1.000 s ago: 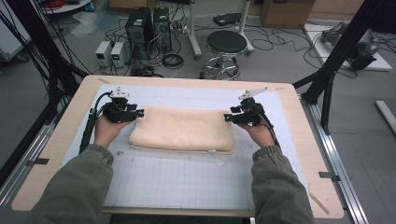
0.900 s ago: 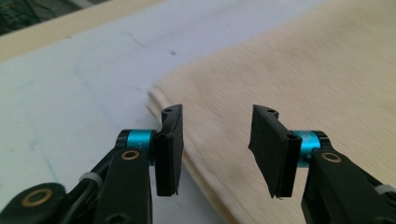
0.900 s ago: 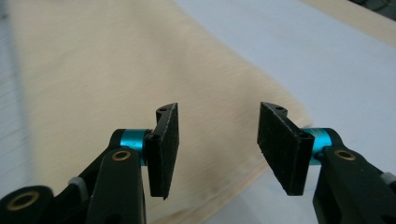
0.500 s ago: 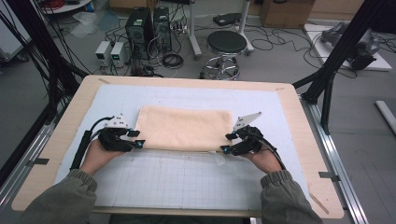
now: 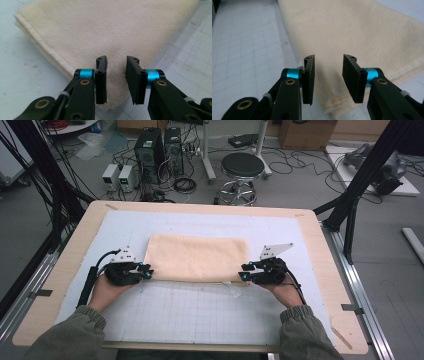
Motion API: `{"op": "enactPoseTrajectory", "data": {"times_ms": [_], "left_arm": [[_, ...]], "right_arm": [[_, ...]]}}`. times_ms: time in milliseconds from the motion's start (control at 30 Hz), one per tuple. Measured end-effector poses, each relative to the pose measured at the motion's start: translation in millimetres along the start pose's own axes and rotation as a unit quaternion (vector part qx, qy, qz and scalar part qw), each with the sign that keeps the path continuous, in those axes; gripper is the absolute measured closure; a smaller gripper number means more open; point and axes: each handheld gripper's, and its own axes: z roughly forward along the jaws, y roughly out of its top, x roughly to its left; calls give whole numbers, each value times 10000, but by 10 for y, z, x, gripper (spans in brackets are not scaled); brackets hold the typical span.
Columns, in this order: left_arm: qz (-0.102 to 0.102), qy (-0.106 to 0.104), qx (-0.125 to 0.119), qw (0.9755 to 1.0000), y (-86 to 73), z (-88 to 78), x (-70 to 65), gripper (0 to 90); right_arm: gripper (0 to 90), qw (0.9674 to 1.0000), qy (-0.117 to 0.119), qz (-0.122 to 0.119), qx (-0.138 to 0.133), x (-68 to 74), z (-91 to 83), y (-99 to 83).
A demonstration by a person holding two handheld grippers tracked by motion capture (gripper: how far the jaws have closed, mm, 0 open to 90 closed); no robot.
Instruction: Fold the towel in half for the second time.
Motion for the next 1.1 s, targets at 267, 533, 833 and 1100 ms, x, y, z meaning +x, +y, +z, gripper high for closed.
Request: {"op": "enactPoseTrajectory", "data": {"times_ms": [267,533,833,1100], "left_arm": [[-55,17,332,9994,-34,84,-5,809],[-42,12,315,9995,-70,56,-39,809],[-97,406,-290,9987,131,8,86,737],[-253,907,-327,9950,420,387,402,661]], "right_arm": [[820,9977,157,-25,663,13,216,-80],[838,9958,60,-204,889,41,231,-115],[734,9987,-311,-192,352,-26,129,78],[628,9917,-1282,100,-24,-474,352,323]]}}
